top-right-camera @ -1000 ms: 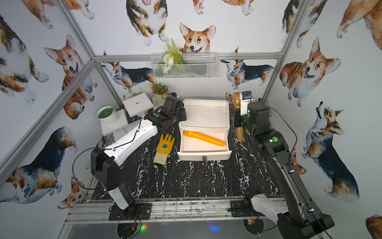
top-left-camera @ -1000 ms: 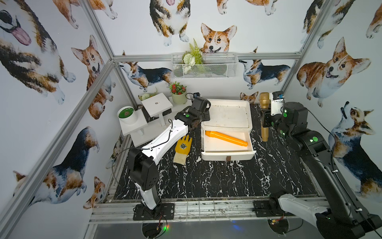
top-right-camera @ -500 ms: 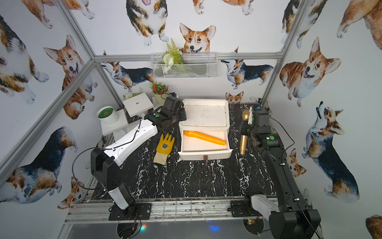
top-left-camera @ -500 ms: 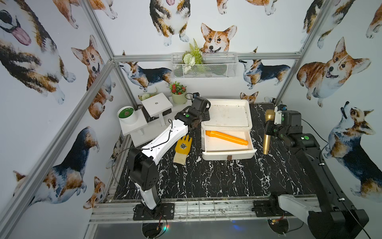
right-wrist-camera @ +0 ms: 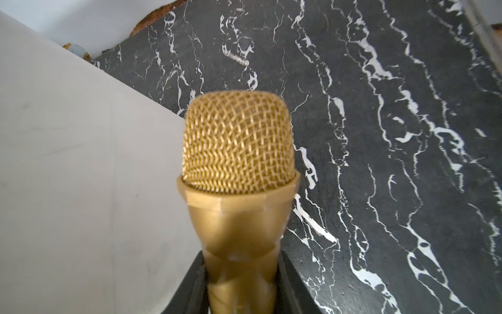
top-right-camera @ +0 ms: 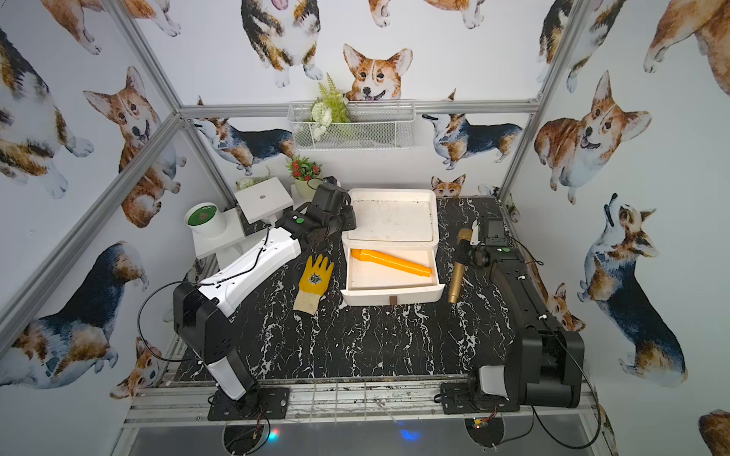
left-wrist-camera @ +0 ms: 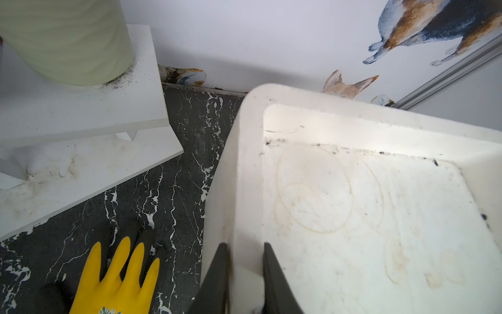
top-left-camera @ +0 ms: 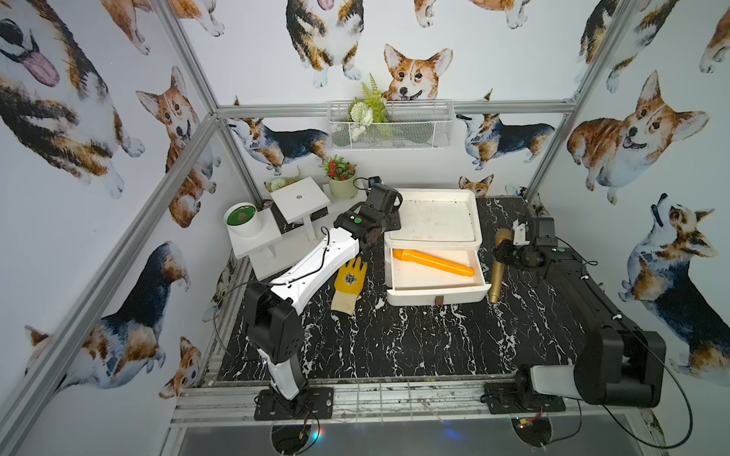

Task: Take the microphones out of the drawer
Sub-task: Place the microphone at the center of the board.

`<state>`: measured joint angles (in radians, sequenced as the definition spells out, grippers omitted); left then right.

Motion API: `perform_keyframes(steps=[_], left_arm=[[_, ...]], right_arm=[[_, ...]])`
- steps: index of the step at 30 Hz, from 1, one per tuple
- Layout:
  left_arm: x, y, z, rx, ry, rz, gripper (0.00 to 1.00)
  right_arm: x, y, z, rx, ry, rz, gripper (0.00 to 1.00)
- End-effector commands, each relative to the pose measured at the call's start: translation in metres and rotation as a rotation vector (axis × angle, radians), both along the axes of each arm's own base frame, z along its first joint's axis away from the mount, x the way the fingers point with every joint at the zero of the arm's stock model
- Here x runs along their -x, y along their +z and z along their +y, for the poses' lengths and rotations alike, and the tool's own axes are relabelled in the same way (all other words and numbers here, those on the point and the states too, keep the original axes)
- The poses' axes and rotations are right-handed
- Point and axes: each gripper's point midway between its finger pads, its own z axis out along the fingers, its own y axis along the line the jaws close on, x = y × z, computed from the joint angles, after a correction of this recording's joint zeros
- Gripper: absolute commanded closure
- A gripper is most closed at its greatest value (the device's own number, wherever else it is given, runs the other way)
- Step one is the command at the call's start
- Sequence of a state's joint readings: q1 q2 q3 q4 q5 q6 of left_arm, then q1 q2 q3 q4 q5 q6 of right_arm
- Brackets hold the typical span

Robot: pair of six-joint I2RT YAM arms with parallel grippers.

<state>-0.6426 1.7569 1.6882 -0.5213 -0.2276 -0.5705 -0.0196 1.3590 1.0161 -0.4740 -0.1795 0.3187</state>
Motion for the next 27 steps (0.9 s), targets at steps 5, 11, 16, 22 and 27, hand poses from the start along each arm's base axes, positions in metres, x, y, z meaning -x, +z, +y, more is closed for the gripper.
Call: perform_keyframes(steps=[5, 11, 16, 22, 27], left_arm=[[0.018, -0.022, 0.005, 0.011, 0.019, 0.13, 1.0], [0.019, -0.022, 0.006, 0.015, 0.016, 0.134, 1.0], [0.02, -0.022, 0.005, 0.017, 0.013, 0.136, 1.0], [0.019, -0.02, 0.006, 0.019, 0.015, 0.13, 1.0], [0.02, -0.02, 0.007, 0.015, 0.015, 0.131, 1.0]], right_arm=[[-0.025, -0.033, 0.001, -0.045, -0.022, 0.07, 1.0], [-0.033, -0.07, 0.0, -0.09, -0.058, 0.171, 1.0], [-0.033, -0.093, 0.0, -0.105, -0.074, 0.236, 0.95], [-0.027, -0.112, -0.003, -0.094, -0.097, 0.288, 0.95], [-0.026, -0.115, -0.004, -0.094, -0.108, 0.301, 0.85]])
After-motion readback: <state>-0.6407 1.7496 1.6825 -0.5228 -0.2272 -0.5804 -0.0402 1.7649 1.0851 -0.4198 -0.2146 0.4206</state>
